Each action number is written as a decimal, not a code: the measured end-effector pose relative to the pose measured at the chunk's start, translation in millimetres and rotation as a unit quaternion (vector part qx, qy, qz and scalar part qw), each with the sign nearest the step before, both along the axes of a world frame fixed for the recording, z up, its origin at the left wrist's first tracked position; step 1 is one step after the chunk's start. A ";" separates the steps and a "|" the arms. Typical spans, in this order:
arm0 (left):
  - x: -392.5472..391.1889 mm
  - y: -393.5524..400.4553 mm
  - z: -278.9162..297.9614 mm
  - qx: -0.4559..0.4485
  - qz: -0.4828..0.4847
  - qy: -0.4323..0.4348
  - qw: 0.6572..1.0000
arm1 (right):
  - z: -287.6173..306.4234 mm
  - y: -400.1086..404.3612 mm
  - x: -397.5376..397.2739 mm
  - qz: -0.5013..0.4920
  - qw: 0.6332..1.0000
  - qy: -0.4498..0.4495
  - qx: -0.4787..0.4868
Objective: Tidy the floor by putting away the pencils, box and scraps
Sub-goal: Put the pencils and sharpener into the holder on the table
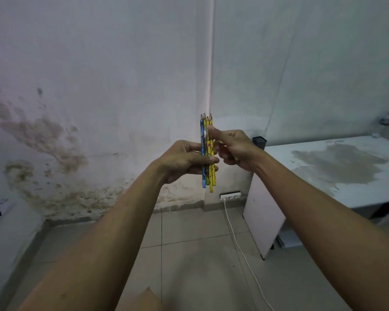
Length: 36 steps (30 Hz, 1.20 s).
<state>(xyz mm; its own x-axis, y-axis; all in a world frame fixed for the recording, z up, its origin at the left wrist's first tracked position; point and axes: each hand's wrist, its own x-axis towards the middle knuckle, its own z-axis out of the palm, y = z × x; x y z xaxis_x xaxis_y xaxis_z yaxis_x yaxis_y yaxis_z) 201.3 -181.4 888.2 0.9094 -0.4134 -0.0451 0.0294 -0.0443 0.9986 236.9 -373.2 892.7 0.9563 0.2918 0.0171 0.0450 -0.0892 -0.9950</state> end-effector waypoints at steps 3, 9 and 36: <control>25.7 -12.3 3.9 0.003 -0.002 -0.012 1.000 | -6.4 -19.7 17.8 -0.031 0.997 0.022 0.062; 93.8 -40.9 6.2 0.004 -0.028 -0.015 0.999 | -21.0 -58.6 70.2 -0.098 0.959 0.074 0.255; 435.6 -260.8 -24.6 0.014 -0.037 -0.027 0.999 | -88.1 -287.8 385.1 -0.303 0.837 0.129 0.437</control>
